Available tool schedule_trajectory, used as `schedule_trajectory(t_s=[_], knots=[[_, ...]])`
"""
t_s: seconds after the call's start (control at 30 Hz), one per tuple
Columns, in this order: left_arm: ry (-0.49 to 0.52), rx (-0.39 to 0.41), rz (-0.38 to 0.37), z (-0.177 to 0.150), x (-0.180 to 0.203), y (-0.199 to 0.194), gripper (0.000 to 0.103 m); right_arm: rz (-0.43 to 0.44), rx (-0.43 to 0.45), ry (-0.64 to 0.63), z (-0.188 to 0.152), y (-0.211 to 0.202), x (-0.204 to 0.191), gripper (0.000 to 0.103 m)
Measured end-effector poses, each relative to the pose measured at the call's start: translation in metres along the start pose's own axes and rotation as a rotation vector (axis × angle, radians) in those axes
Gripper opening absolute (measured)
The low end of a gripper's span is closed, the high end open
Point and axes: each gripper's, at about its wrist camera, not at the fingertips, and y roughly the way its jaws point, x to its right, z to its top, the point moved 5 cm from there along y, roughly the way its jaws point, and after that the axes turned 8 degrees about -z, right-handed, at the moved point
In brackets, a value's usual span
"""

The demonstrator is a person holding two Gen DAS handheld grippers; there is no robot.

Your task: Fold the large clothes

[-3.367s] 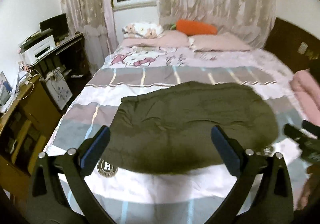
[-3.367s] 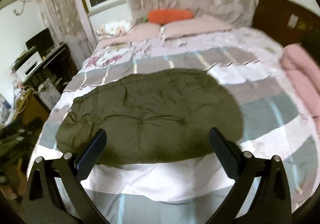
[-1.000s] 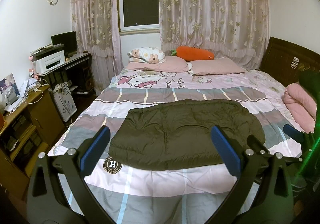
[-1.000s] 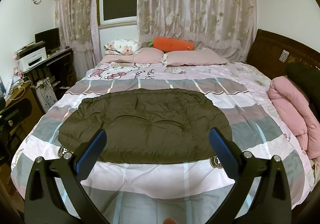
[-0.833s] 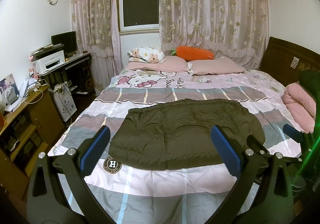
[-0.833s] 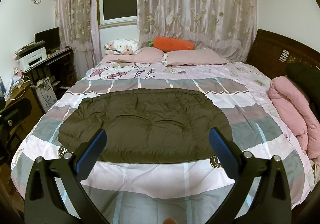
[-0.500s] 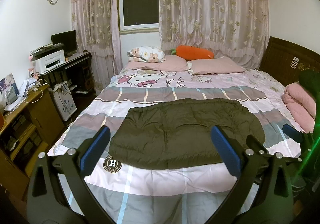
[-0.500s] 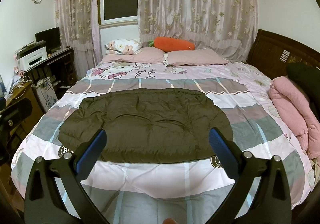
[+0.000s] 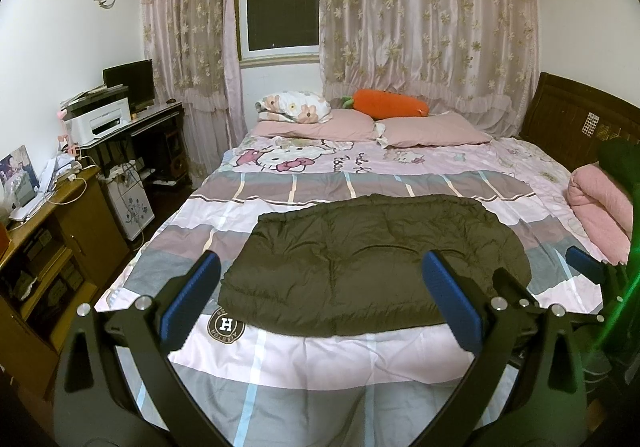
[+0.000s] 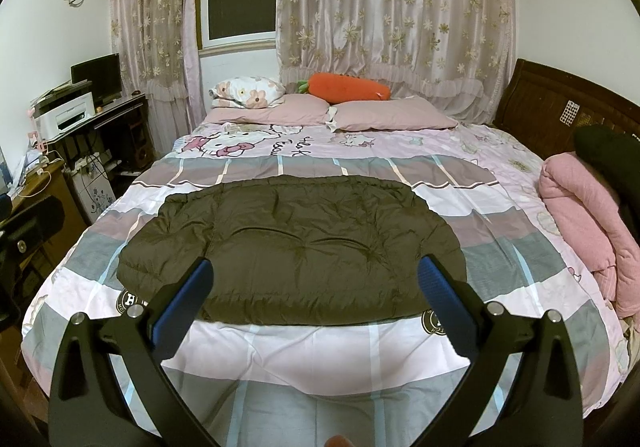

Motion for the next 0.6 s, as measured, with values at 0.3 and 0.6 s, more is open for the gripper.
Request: schedule_trajectory(t_s=[0.3,0.6], knots=[[0.0,-0.001,0.001,-0.002,0.0,0.001,0.101,0.003,-0.004,-0.005,-0.003,-0.001,-0.004,0.102],[0.0,-0.008,-0.004,-0.007,-0.001,0.003,0.101,0.009,-0.007,-0.013,-0.009,-0.002,-0.006,0.102]])
